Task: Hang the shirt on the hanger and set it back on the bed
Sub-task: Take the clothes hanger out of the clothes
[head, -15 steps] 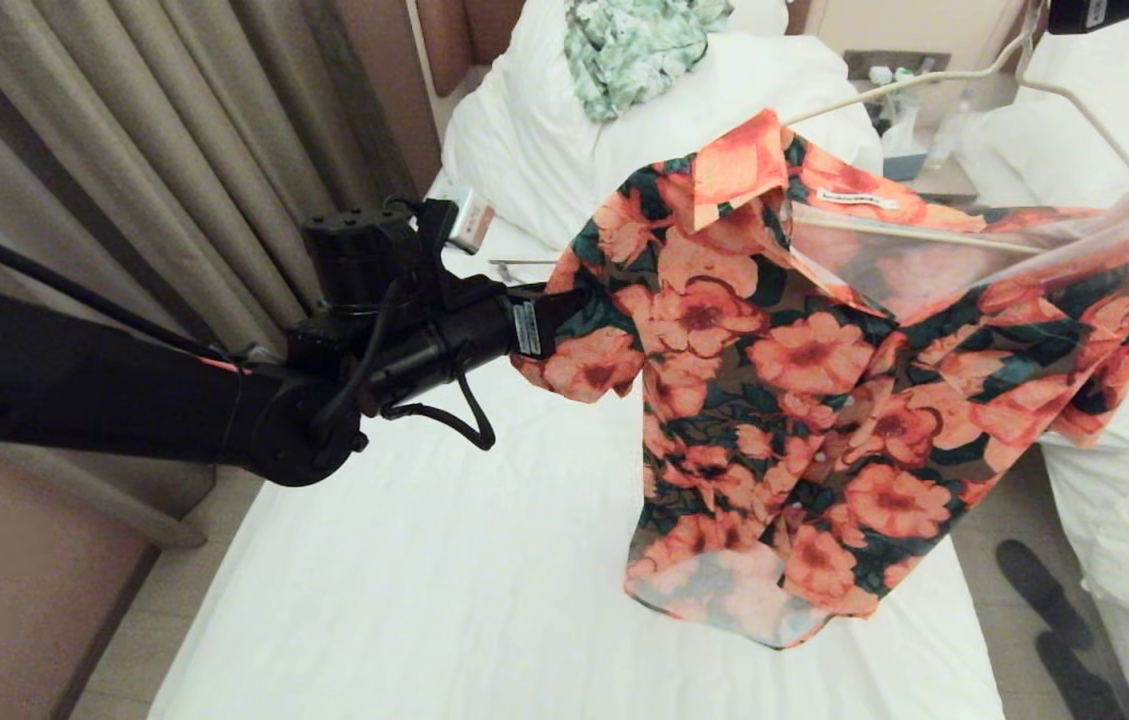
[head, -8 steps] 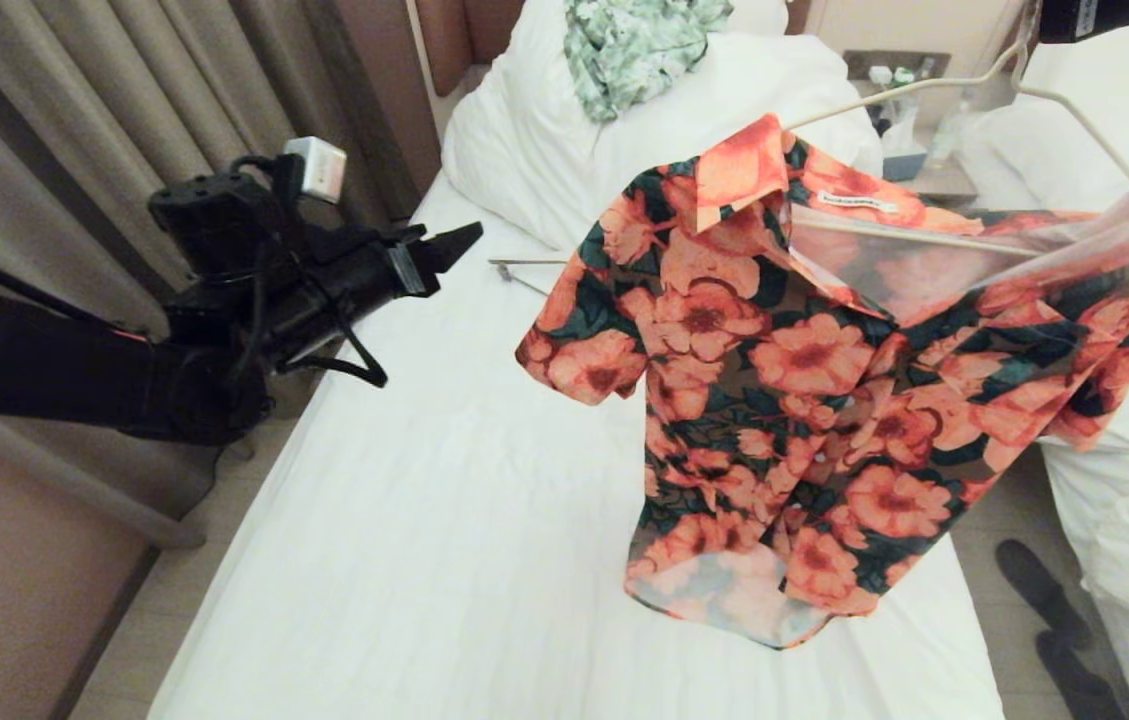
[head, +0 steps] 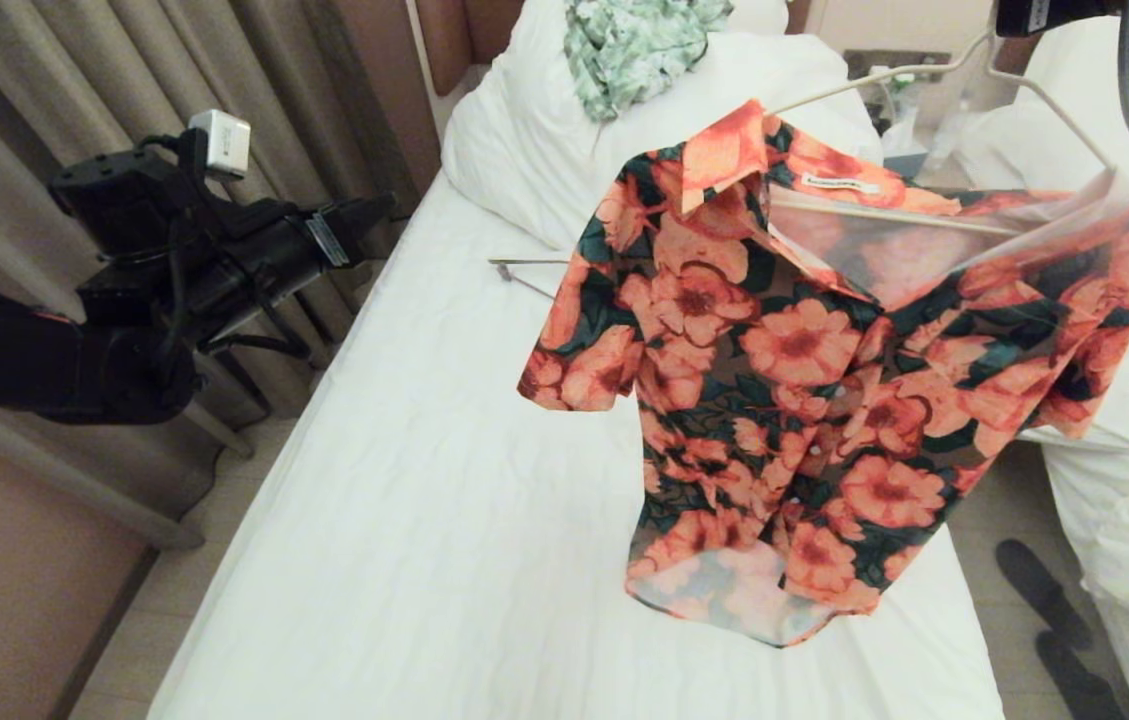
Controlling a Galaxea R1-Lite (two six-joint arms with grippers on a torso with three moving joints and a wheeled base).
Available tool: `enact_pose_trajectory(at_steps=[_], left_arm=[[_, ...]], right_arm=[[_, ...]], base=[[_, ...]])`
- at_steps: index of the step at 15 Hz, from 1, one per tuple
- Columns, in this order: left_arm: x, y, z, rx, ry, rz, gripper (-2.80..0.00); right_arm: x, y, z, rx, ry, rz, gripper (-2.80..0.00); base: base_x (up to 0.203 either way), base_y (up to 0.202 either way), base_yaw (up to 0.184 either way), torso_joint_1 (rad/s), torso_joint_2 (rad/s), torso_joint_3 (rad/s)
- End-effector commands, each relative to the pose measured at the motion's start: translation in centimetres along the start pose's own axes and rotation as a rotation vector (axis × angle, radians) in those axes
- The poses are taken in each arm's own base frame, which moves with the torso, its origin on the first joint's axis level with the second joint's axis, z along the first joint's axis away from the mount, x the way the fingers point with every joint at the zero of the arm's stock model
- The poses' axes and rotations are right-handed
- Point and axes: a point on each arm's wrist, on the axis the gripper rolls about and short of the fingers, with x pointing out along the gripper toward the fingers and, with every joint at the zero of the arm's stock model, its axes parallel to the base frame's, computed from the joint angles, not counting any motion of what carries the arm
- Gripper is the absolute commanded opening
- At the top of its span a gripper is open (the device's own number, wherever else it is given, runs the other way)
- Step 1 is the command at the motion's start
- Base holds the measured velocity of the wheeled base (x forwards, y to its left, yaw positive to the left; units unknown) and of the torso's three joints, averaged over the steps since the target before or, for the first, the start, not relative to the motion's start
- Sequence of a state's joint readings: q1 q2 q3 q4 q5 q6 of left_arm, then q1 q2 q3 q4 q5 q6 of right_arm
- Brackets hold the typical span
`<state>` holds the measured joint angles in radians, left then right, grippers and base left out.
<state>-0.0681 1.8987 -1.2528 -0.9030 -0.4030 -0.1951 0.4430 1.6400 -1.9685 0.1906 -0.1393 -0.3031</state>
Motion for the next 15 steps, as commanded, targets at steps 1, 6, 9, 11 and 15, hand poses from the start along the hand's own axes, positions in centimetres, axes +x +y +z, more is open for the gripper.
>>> enact_pose_trajectory(at_steps=[1, 6, 9, 11, 15], left_arm=[[0.0, 0.2, 0.2, 0.004, -0.008, 0.003, -2.80], [0.0, 0.2, 0.3, 0.004, -0.013, 0.004, -2.80], [0.0, 0.2, 0.2, 0.004, -0.012, 0.004, -2.80], [-0.1, 0.2, 0.3, 0.005, -0.015, 0.006, -2.80], [-0.3, 0.9, 1.1, -0.020, -0.044, 0.023, -2.80]], right_arm=[[0.5, 0.2, -0.2, -0.005, 0.002, 0.006, -2.80], [0.9, 0.2, 1.5, -0.008, -0.192, -0.044, -2.80], [1.5, 1.2, 2.3, -0.042, -0.313, -0.060, -2.80], [1.6, 1.5, 2.3, -0.043, -0.311, -0.053, -2.80], [1.4, 1.4, 2.5, -0.048, -0.314, -0.067, -2.80]], base=[[0.000, 0.000, 0.000, 0.000, 0.00, 0.000], [0.000, 0.000, 0.000, 0.000, 0.00, 0.000], [0.000, 0.000, 0.000, 0.000, 0.00, 0.000], [0.000, 0.000, 0.000, 0.000, 0.00, 0.000], [0.000, 0.000, 0.000, 0.000, 0.00, 0.000]])
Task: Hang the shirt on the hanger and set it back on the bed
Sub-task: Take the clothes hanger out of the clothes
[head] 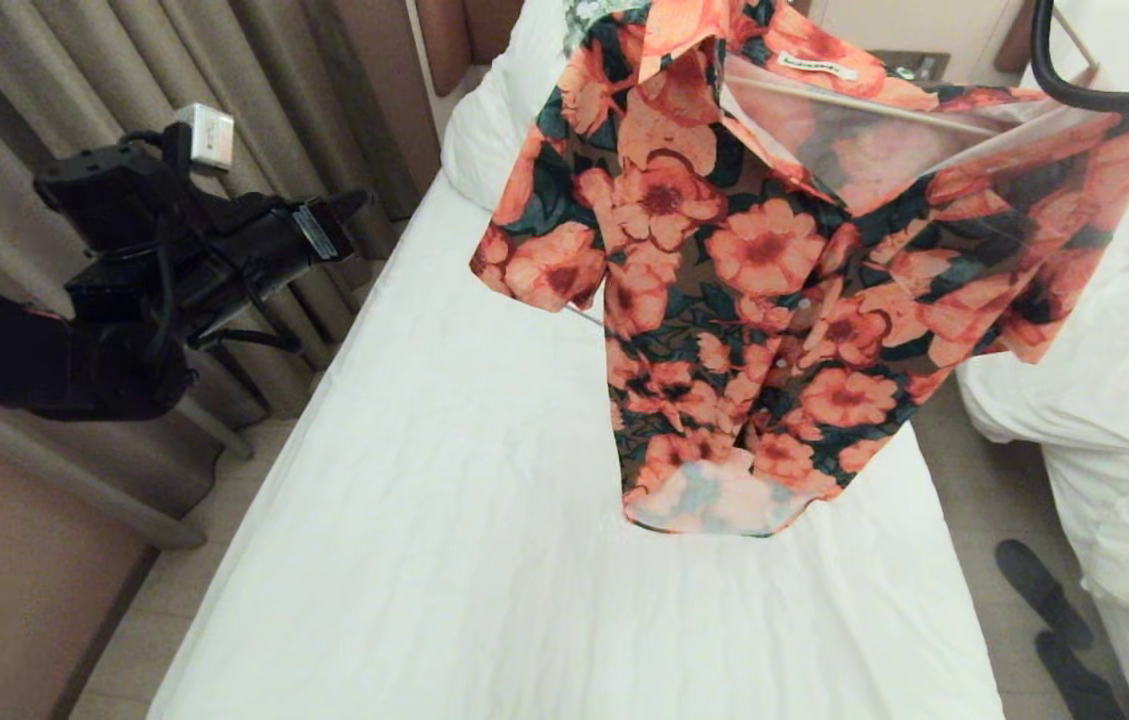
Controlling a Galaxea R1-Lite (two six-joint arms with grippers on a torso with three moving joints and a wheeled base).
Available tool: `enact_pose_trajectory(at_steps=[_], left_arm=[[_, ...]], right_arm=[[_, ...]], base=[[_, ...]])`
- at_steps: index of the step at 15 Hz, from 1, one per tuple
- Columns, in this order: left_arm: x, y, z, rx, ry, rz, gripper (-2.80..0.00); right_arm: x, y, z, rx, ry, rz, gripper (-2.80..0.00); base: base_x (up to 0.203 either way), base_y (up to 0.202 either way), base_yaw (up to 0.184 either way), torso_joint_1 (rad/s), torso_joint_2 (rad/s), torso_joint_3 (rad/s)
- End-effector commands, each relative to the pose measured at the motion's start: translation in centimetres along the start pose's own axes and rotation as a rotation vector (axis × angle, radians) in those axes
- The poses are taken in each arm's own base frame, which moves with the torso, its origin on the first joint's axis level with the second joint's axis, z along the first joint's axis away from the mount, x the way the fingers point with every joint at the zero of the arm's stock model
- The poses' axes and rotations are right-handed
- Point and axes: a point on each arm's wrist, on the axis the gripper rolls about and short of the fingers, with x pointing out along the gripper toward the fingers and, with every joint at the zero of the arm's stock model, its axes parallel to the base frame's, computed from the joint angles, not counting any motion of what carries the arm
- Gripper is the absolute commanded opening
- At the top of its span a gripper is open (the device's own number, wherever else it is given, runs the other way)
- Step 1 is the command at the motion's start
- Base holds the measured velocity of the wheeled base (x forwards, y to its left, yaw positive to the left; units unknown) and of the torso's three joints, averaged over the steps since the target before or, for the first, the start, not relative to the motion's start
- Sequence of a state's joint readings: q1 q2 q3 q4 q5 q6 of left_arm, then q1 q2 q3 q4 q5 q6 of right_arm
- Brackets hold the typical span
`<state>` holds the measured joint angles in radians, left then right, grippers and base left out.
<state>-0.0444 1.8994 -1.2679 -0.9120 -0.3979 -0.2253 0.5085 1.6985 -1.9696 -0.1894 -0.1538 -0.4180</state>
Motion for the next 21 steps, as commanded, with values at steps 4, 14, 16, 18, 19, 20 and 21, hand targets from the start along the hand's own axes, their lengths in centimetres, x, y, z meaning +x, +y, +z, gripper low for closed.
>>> enact_pose_trajectory(at_steps=[4, 14, 16, 18, 19, 20, 21], left_arm=[[0.04, 0.23, 0.39, -0.006, -0.028, -0.001, -2.80], [0.05, 0.07, 0.47, -0.007, -0.031, -0.005, -2.80], [0.10, -0.11, 0.43, -0.007, -0.030, -0.009, -2.80], [0.13, -0.17, 0.41, -0.009, -0.030, -0.010, -2.80], [0.14, -0.18, 0.45, -0.009, -0.031, -0.011, -2.80], [0.11, -0.27, 0.57, -0.008, -0.034, -0.011, -2.80], [0.12, -0.41, 0.64, -0.008, -0.036, -0.014, -2.80]], right_arm=[[0.04, 0.00, -0.05, -0.015, 0.002, -0.003, -2.80], [-0.02, -0.30, -0.03, -0.019, 0.002, -0.012, -2.80], [-0.01, -0.30, -0.04, -0.019, 0.002, -0.012, -2.80], [-0.02, -0.30, -0.03, -0.019, 0.002, -0.012, -2.80], [-0.02, -0.30, -0.04, -0.019, 0.004, -0.013, -2.80], [-0.02, -0.30, -0.04, -0.019, 0.004, -0.013, -2.80], [-0.02, -0.28, -0.03, -0.020, 0.003, -0.012, -2.80]], base=[[0.000, 0.000, 0.000, 0.000, 0.00, 0.000], [0.000, 0.000, 0.000, 0.000, 0.00, 0.000], [0.000, 0.000, 0.000, 0.000, 0.00, 0.000], [0.000, 0.000, 0.000, 0.000, 0.00, 0.000], [0.000, 0.000, 0.000, 0.000, 0.00, 0.000], [0.000, 0.000, 0.000, 0.000, 0.00, 0.000], [0.000, 0.000, 0.000, 0.000, 0.00, 0.000]])
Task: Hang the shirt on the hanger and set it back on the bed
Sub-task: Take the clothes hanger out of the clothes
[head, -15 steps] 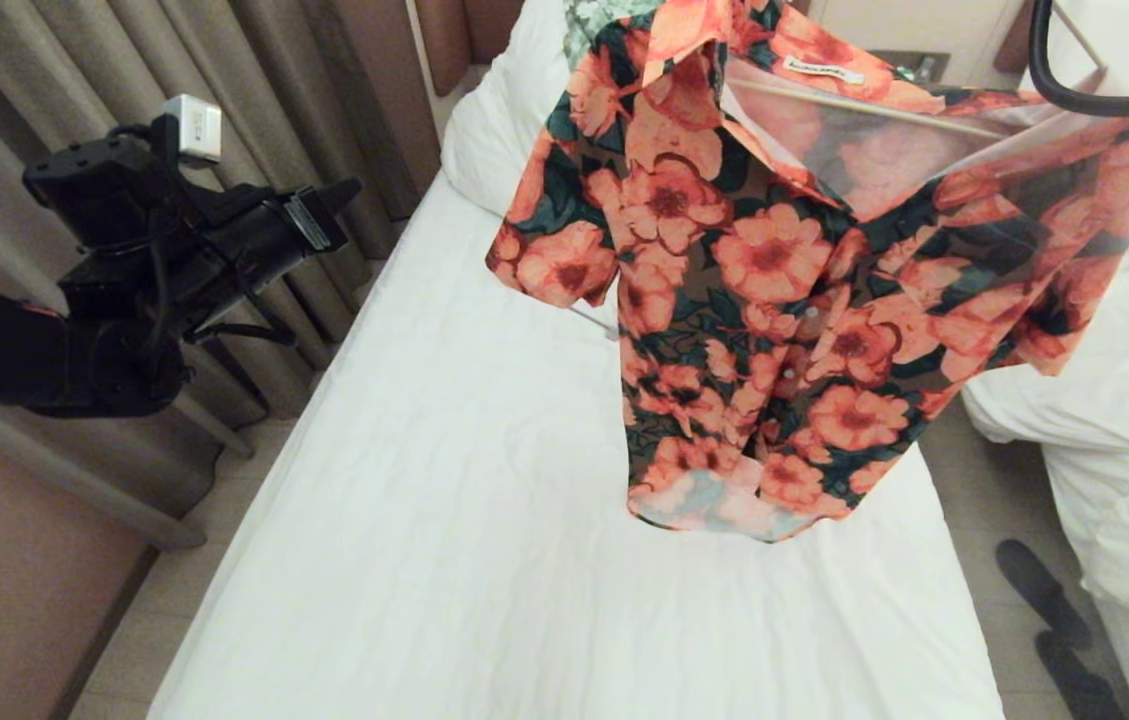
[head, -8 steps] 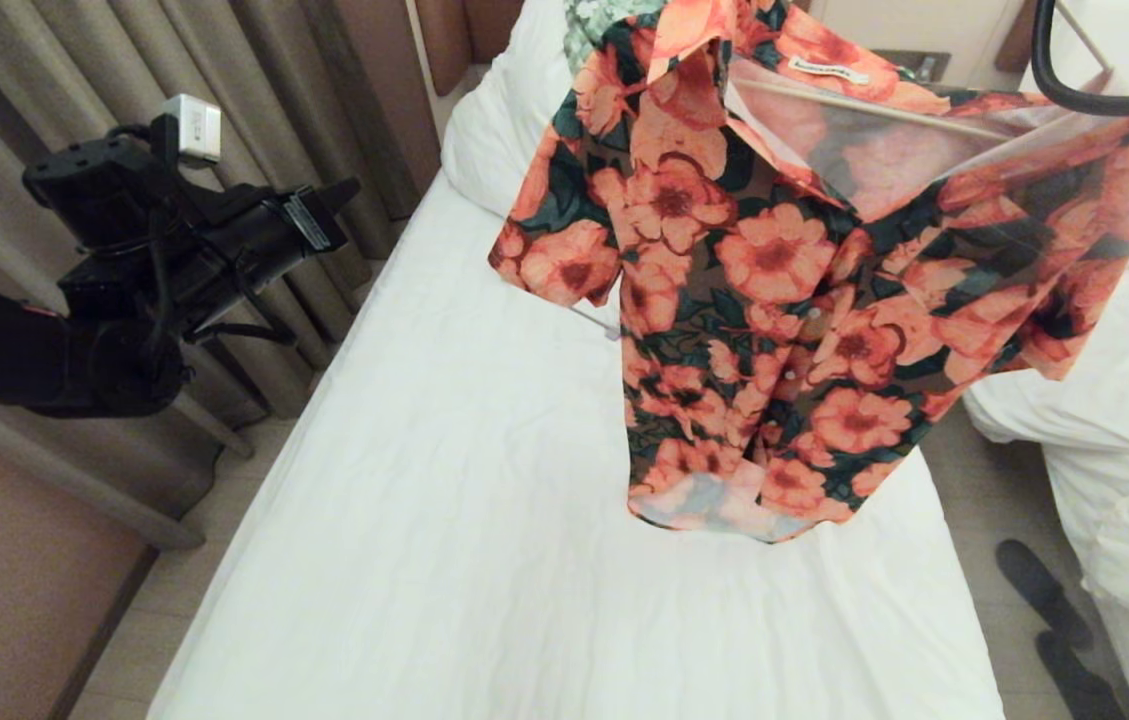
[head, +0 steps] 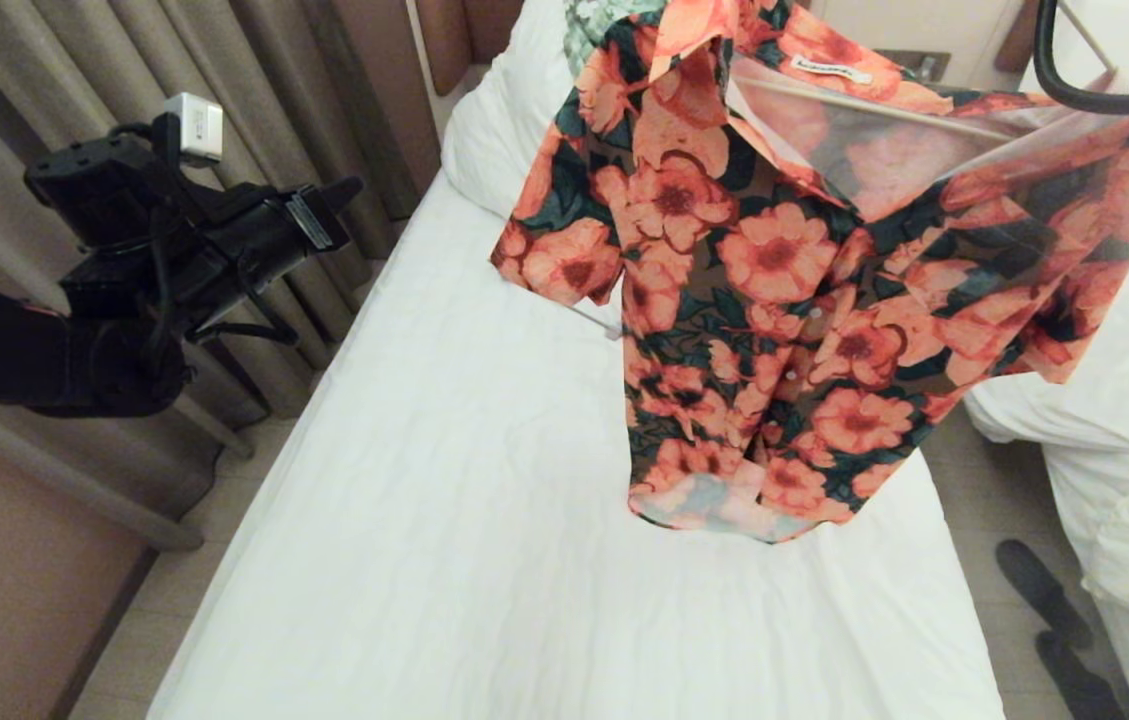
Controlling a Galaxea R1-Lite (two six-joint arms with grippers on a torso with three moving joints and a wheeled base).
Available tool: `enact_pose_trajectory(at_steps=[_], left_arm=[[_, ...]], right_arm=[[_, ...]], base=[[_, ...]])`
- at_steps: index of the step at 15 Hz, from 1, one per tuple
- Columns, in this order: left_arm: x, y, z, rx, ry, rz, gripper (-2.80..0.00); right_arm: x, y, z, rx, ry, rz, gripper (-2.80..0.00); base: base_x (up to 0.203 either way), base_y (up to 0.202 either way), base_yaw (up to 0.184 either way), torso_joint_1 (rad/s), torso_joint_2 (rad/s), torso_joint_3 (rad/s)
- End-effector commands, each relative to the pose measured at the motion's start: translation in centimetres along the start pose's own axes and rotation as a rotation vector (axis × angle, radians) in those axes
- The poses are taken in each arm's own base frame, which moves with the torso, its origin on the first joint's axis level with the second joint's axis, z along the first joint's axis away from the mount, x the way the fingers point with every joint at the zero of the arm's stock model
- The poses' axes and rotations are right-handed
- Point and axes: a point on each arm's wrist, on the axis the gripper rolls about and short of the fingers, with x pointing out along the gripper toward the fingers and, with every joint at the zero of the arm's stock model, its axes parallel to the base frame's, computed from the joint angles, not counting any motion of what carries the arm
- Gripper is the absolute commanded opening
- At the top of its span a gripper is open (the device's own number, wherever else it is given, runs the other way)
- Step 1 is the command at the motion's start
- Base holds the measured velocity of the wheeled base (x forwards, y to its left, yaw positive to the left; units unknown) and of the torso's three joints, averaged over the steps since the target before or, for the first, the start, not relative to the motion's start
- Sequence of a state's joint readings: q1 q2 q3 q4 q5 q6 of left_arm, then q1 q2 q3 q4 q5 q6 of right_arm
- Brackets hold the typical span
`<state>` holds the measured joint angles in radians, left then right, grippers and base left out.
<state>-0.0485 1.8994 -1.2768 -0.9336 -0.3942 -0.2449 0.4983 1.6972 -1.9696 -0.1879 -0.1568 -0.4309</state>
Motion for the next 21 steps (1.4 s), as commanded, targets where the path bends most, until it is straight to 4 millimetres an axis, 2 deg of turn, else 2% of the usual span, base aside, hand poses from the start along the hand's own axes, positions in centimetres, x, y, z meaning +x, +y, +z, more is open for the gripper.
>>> enact_pose_trajectory(at_steps=[1, 5, 7, 10, 12, 14, 17, 19, 21], left_arm=[[0.0, -0.4, 0.3, 0.000, -0.010, -0.011, -2.80], [0.1, -1.3, 0.9, -0.004, -0.028, -0.013, -2.80], [0.2, -2.8, 1.8, -0.036, -0.051, -0.016, -2.80], [-0.4, -7.3, 3.5, -0.118, 0.001, -0.057, -2.80], [-0.7, -11.9, 3.7, -0.166, 0.042, -0.109, -2.80], [-0.9, -16.3, 2.8, -0.199, 0.091, -0.163, -2.80], [-1.6, -22.2, 0.1, -0.203, 0.182, -0.237, -2.80], [-1.7, -24.8, -3.1, -0.144, 0.261, -0.251, -2.80], [-1.8, -26.8, -4.5, -0.118, 0.249, -0.225, -2.80]], right_arm=[[0.0, 0.0, 0.1, -0.002, -0.001, 0.000, -2.80], [-0.1, 0.0, 0.1, -0.003, 0.002, 0.000, -2.80], [0.2, 0.2, -0.5, -0.006, 0.026, 0.002, -2.80], [0.9, 0.9, -2.0, -0.010, 0.113, -0.023, -2.80], [1.3, 1.2, -2.7, -0.009, 0.136, -0.029, -2.80], [1.8, 1.7, -3.6, -0.017, 0.174, -0.055, -2.80], [2.0, 2.2, -4.0, -0.019, 0.187, -0.048, -2.80], [2.1, 2.3, -4.2, -0.020, 0.191, -0.046, -2.80], [2.3, 2.8, -4.4, -0.015, 0.193, -0.034, -2.80]], base=[[0.000, 0.000, 0.000, 0.000, 0.00, 0.000], [0.000, 0.000, 0.000, 0.000, 0.00, 0.000], [0.000, 0.000, 0.000, 0.000, 0.00, 0.000], [0.000, 0.000, 0.000, 0.000, 0.00, 0.000], [0.000, 0.000, 0.000, 0.000, 0.00, 0.000], [0.000, 0.000, 0.000, 0.000, 0.00, 0.000], [0.000, 0.000, 0.000, 0.000, 0.00, 0.000], [0.000, 0.000, 0.000, 0.000, 0.00, 0.000], [0.000, 0.000, 0.000, 0.000, 0.00, 0.000]])
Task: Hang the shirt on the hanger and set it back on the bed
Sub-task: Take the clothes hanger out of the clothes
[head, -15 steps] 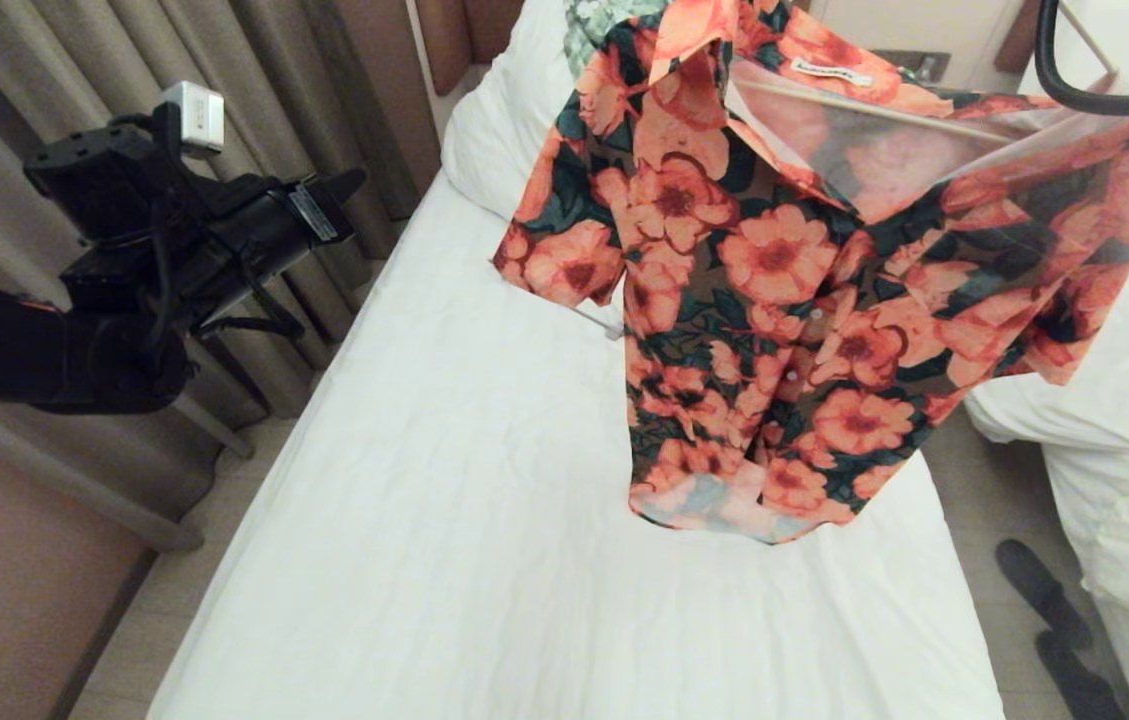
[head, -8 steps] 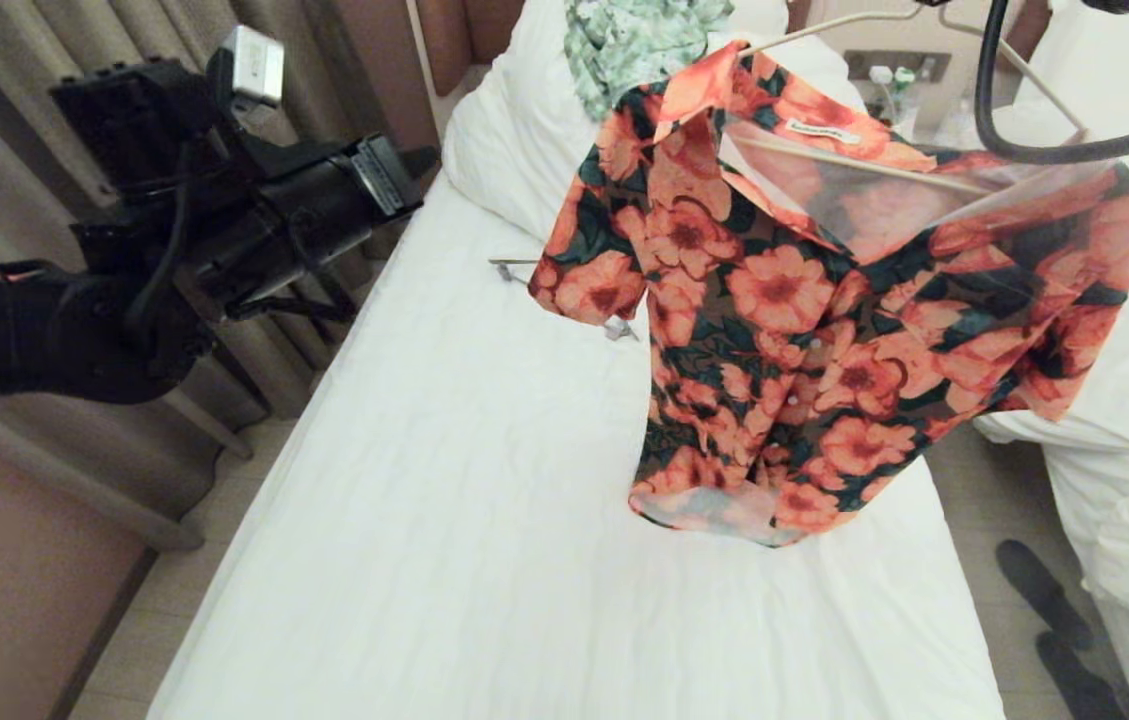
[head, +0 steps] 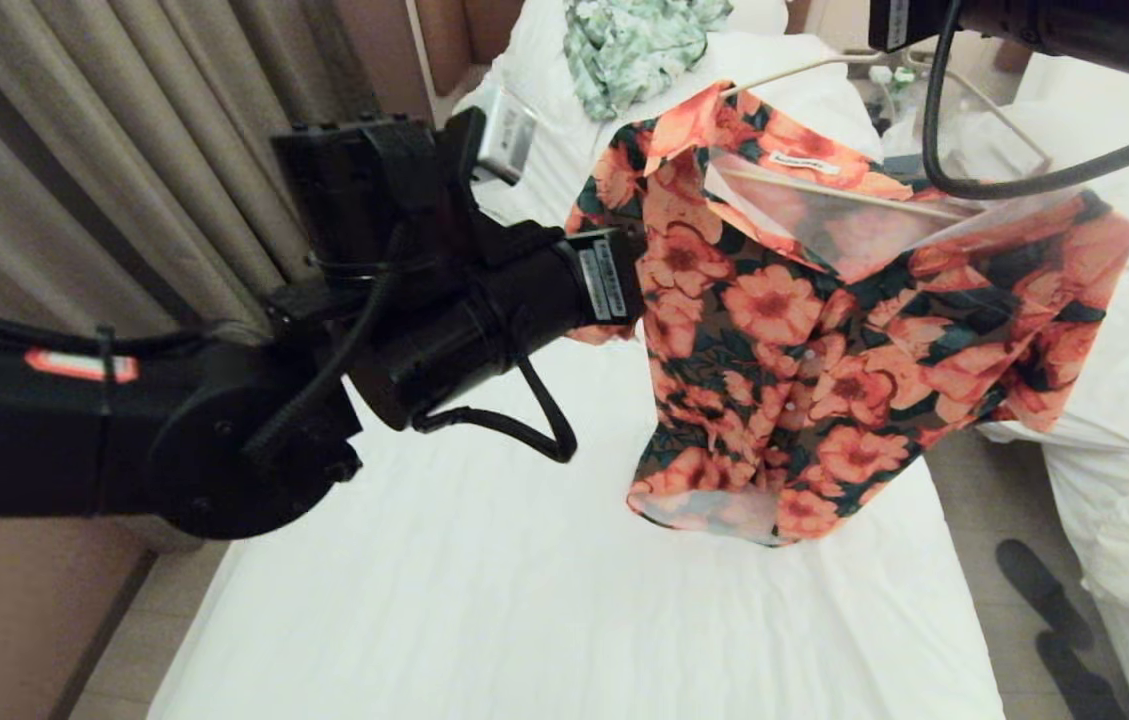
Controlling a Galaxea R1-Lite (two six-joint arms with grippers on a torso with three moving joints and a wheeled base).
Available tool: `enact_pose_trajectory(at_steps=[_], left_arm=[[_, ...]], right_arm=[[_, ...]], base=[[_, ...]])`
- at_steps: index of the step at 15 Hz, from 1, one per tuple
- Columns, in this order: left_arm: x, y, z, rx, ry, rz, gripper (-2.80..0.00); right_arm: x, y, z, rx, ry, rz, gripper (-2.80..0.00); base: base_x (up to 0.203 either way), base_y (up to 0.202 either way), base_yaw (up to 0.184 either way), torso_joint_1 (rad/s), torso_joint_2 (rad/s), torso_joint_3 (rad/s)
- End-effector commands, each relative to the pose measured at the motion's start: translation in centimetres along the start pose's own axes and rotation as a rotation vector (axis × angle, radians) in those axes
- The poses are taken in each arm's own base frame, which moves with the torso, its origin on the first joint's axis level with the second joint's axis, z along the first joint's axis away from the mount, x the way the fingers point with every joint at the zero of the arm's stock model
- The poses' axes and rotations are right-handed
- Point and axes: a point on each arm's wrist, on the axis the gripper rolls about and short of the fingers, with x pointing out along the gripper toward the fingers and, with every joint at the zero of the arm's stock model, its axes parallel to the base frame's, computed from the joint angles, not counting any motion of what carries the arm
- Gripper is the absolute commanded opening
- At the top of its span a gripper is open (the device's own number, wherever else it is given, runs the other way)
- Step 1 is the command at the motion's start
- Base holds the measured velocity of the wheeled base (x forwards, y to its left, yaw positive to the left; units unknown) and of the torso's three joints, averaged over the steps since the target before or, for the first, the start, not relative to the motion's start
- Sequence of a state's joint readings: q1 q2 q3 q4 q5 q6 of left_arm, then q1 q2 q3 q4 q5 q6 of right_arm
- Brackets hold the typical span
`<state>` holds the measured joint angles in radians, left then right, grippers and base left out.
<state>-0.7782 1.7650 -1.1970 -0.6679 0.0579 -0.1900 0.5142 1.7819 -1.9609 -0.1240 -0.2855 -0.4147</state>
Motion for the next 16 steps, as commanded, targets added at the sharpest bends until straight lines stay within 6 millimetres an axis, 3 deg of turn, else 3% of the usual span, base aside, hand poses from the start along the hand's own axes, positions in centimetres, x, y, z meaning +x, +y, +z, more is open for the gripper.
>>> enact_pose_trajectory(at_steps=[1, 8, 16], left_arm=[[1.2, -1.9, -2.5, 0.005, 0.013, 0.005, 0.00], [2.4, -1.5, -3.4, 0.011, 0.013, 0.034, 0.00], [3.3, 1.5, -1.7, 0.014, -0.055, 0.137, 0.00]], right_arm=[[0.3, 0.7, -0.3, -0.002, 0.007, 0.014, -2.80], [0.4, 3.8, -0.5, 0.023, 0.020, 0.073, -2.80], [0.2, 7.2, -0.8, 0.037, 0.047, 0.135, -2.80]], base=[[0.000, 0.000, 0.000, 0.000, 0.00, 0.000], [0.000, 0.000, 0.000, 0.000, 0.00, 0.000], [0.000, 0.000, 0.000, 0.000, 0.00, 0.000]])
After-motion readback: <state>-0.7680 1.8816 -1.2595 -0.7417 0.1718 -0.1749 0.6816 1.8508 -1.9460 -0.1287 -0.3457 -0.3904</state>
